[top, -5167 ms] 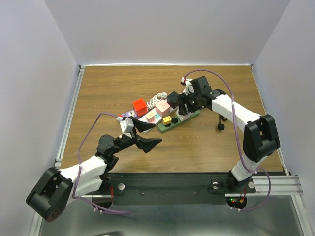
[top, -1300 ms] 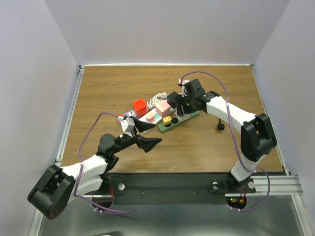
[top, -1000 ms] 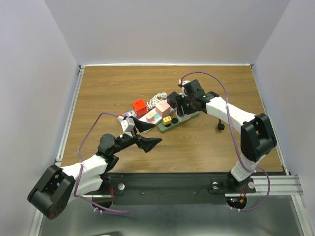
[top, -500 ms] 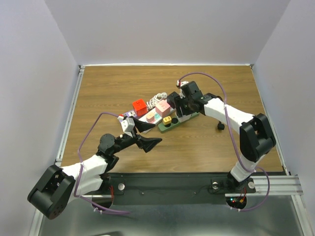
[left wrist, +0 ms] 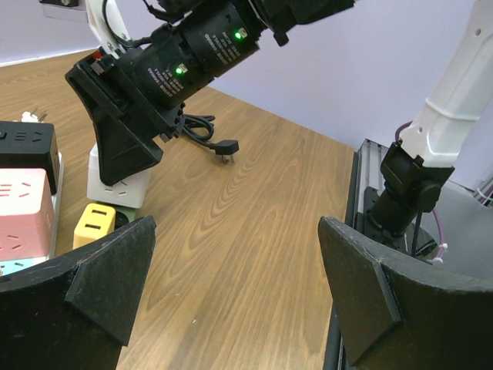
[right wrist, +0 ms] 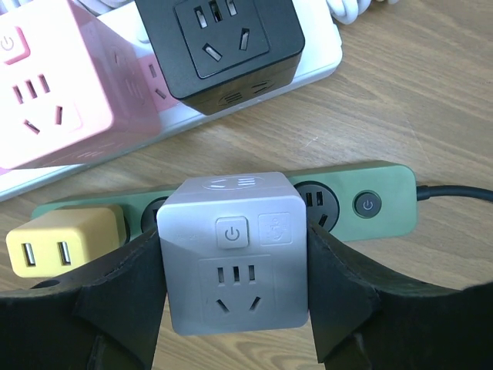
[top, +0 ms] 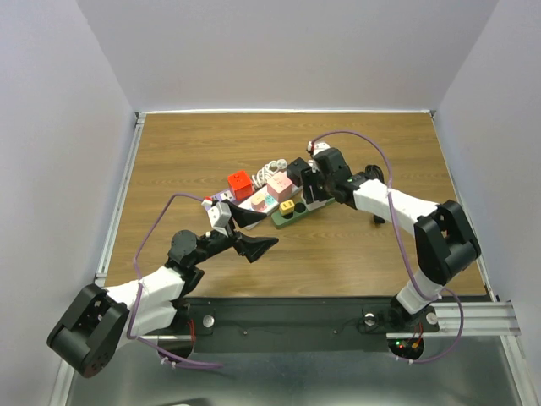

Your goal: Insert the plug

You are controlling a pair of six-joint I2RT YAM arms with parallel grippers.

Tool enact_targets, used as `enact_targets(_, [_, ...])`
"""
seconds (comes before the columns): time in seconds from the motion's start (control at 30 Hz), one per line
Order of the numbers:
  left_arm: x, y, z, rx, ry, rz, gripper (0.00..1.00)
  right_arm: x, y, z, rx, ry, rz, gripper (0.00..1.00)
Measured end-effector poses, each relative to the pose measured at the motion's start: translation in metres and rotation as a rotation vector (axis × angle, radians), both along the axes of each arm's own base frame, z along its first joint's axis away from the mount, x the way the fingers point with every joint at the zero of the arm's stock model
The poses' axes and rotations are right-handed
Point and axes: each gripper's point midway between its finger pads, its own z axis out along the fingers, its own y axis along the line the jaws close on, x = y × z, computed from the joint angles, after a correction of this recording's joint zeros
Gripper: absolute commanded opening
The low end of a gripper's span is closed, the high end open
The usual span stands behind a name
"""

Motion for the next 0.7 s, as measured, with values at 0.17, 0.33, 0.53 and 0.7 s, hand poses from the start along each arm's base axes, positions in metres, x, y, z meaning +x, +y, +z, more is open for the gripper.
enact_targets(0.17, [-0.0001,0.0001,0.0008,-0.002,-0.003,0.000,0.98,-0.0009,0.0003,-0.0011,0.009,-0.041,-0.010,0.00])
enact_targets(0.33, [-0.0012,0.0008,0.0013,-0.006,-0.009,0.000,0.98,-0.0018,0.0026,-0.0040,0.012,-0.062,-0.012,0.00])
enact_targets(0.53, [-0.0023,0.0014,-0.0005,-0.005,-0.007,0.000,0.98,-0.0034,0.0062,-0.0054,0.016,-0.070,-0.006,0.00])
enact_targets(0.7, [-0.0025,0.0017,0.0007,-0.007,-0.011,0.000,0.98,-0.0045,0.0100,-0.0066,0.027,-0.067,0.000,0.00])
